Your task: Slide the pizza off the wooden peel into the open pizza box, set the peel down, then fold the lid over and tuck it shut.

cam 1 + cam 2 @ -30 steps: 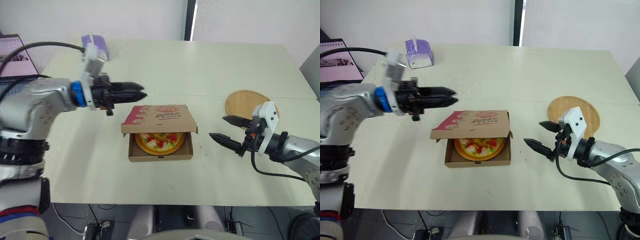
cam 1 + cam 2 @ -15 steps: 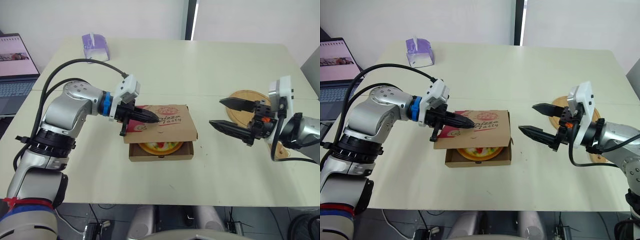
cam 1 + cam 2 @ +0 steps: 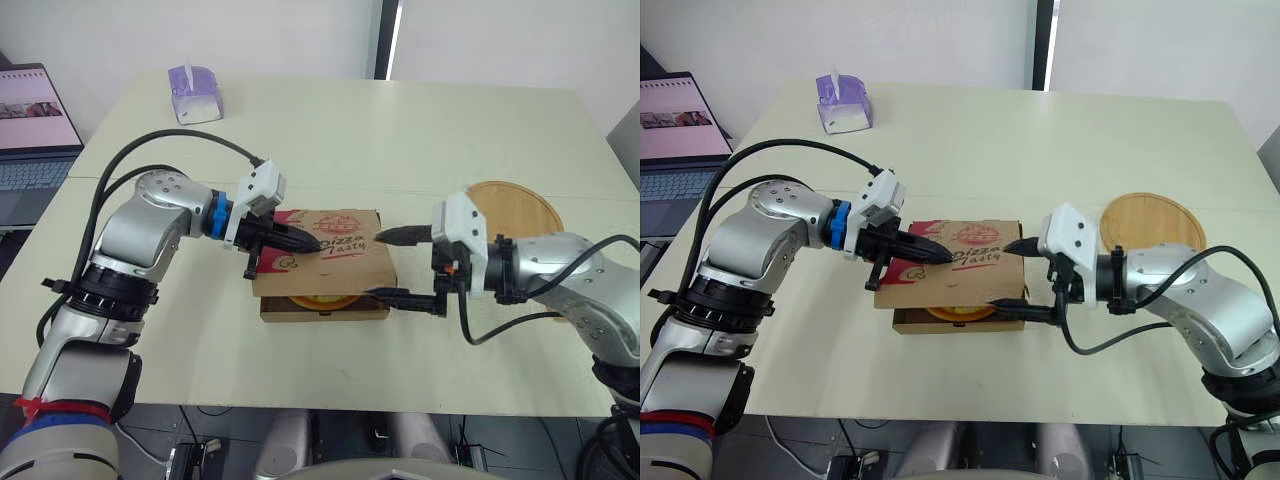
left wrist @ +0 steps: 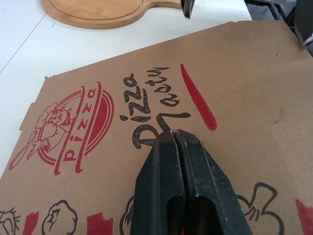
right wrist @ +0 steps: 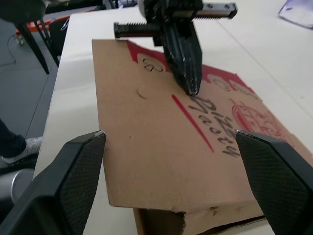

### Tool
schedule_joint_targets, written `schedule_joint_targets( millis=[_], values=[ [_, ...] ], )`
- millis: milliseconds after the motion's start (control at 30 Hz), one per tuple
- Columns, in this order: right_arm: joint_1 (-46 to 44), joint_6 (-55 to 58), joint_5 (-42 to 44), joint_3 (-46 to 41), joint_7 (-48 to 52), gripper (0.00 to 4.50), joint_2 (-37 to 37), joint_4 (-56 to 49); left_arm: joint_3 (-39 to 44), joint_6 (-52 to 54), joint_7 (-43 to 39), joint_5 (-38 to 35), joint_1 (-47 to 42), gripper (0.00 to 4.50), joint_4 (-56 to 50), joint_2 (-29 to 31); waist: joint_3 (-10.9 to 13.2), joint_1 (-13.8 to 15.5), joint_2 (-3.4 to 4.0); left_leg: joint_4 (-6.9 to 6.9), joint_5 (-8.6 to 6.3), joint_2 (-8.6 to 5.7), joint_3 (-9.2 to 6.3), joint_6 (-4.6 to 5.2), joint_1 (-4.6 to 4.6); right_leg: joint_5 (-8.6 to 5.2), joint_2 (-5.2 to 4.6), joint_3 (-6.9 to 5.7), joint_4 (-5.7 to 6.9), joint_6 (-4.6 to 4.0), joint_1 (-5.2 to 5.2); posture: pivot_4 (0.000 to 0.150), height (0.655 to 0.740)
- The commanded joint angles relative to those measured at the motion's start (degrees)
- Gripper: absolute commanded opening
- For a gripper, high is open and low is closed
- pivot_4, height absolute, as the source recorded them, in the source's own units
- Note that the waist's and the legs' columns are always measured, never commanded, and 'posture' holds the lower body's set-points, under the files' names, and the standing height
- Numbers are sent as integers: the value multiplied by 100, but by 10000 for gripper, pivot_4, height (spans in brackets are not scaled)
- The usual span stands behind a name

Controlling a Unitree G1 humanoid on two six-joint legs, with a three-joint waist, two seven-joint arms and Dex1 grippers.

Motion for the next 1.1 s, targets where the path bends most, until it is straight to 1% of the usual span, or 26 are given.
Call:
schedule_joint_targets(
  millis=[33,267,367,500,633,833,967,1100],
  values=[
    [8,-445,-570,153,210,45000,-107,-25,202,2,-4,-18,3,317,-197,-28,0,-2,0,0,0,0,0,0,0,0,0,0,0,0,0,1500,7251],
    [50,-1145,-1613,549,371,45000,-92,144,229,40,-1,-53,39,317,-247,-49,0,-6,0,3,0,0,1,-1,1,0,0,0,4,0,-1,1500,7251],
    [105,-1319,-1832,628,481,45000,-70,128,241,65,0,-61,36,317,-266,-61,0,-6,0,3,1,0,1,-1,1,0,0,0,4,0,-1,1500,7251],
    [187,-1345,-1897,699,641,45000,-30,8,254,95,-5,-65,50,317,-304,-60,0,-7,0,3,1,0,1,-1,1,0,0,0,5,0,-1,1500,7251],
    [132,-1590,-2449,946,654,45000,-16,139,252,135,-11,-79,107,317,-373,-47,0,-8,0,4,1,0,1,-1,2,0,0,0,5,0,-1,1500,7251],
    [-96,-1960,-3139,1095,451,45000,274,470,258,190,-39,-104,169,317,-463,-21,0,-10,0,5,1,0,2,-2,2,0,0,0,7,-1,-1,1500,7251],
    [-240,-1881,-3146,927,416,45000,527,532,241,180,-87,-85,194,317,-491,14,0,-12,0,6,1,0,2,-3,2,0,0,0,9,-1,-2,1500,7251],
    [-278,-1834,-3160,879,450,45000,586,540,213,159,-134,-55,225,317,-517,47,0,-11,0,6,2,0,1,-3,2,1,0,0,10,-1,-3,1500,7251]
  ],
)
